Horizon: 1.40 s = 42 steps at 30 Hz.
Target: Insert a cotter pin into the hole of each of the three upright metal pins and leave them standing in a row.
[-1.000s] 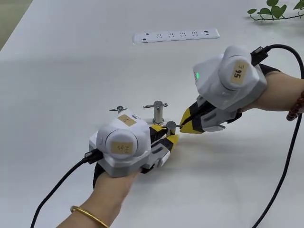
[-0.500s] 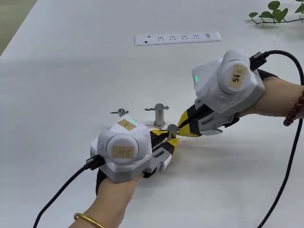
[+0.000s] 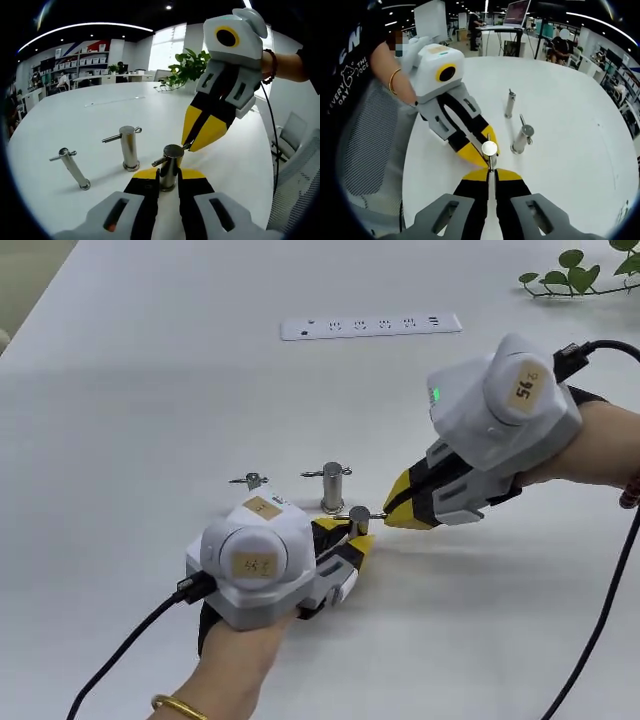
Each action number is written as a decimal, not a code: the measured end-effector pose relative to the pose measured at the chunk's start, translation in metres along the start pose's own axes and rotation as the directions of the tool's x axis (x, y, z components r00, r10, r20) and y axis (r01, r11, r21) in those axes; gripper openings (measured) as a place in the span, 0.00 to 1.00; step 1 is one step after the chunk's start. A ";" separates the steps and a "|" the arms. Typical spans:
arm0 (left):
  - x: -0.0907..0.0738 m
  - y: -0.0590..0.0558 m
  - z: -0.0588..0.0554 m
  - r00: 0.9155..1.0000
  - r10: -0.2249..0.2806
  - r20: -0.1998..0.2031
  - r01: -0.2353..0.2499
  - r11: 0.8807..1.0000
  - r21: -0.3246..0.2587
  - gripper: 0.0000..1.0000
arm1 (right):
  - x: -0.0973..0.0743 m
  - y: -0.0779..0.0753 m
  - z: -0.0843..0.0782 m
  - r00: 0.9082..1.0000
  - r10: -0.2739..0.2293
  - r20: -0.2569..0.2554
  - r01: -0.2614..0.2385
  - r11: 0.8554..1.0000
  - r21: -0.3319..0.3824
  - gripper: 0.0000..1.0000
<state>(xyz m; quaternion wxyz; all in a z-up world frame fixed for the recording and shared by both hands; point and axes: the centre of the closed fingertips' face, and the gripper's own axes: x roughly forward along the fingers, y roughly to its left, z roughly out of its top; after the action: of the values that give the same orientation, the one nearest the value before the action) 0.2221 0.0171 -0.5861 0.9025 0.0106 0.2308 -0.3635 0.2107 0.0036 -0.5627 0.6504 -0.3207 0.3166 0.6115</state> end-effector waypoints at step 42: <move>0.002 0.002 -0.002 1.000 -0.009 -0.009 0.009 0.999 -0.042 0.12 | 0.008 -0.002 0.008 1.000 0.003 0.026 -0.003 1.000 0.002 0.00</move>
<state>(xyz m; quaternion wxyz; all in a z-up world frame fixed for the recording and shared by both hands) 0.2240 0.0171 -0.5890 0.8999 -0.0078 0.2424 -0.3625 0.2131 0.0150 -0.5639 0.6537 -0.3117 0.3094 0.6163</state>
